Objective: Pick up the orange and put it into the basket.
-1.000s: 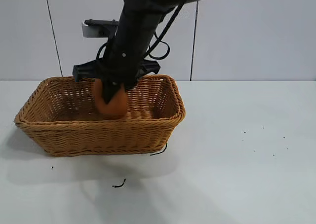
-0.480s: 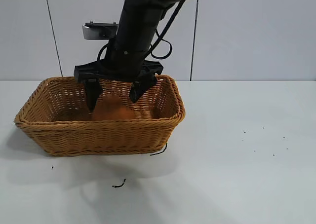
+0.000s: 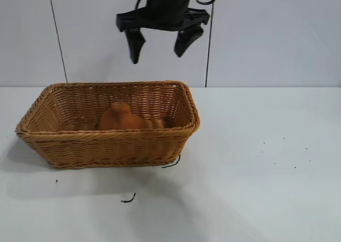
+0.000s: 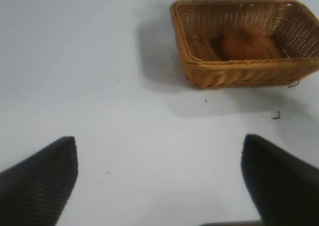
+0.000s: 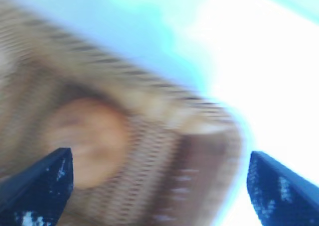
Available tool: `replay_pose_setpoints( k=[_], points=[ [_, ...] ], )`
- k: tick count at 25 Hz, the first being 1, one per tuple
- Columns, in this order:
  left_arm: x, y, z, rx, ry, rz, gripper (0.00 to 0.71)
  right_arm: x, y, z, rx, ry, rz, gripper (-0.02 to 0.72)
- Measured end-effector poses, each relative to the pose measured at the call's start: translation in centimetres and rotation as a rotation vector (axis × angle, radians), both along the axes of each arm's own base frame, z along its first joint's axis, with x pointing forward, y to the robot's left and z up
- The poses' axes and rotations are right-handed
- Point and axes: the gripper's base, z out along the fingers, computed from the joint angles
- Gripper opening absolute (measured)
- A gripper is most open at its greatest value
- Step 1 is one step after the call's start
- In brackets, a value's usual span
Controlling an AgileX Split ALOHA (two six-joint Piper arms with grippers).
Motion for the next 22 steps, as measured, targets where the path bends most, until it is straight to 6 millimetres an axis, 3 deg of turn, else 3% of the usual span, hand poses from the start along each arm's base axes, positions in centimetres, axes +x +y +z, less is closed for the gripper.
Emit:
replay_pose_setpoints(
  k=[2,3,4,5,9,17,22],
  points=[
    [0.0,0.0,0.0,0.0,0.0,0.0,0.639,0.5,-3.1,-0.1,-0.007,0.018,-0.061,0.676],
    [0.0,0.0,0.0,0.0,0.0,0.0,0.639,0.5,-3.1,-0.1,-0.007,0.018,-0.061,0.676],
    [0.0,0.0,0.0,0.0,0.0,0.0,0.639,0.6,-5.7,-0.2,-0.012,0.042,-0.112,0.676],
    [0.0,0.0,0.0,0.0,0.0,0.0,0.639,0.7,-6.9,-0.2,-0.015,0.045,-0.132,0.676],
    [0.0,0.0,0.0,0.0,0.0,0.0,0.639,0.9,-9.9,-0.4,-0.007,0.056,-0.173,0.676],
    [0.0,0.0,0.0,0.0,0.0,0.0,0.639,-0.3,-11.0,-2.6,-0.003,0.156,-0.18,0.676],
    [0.0,0.0,0.0,0.0,0.0,0.0,0.639,-3.2,-10.9,-2.5,0.002,0.238,-0.173,0.676]
  ],
)
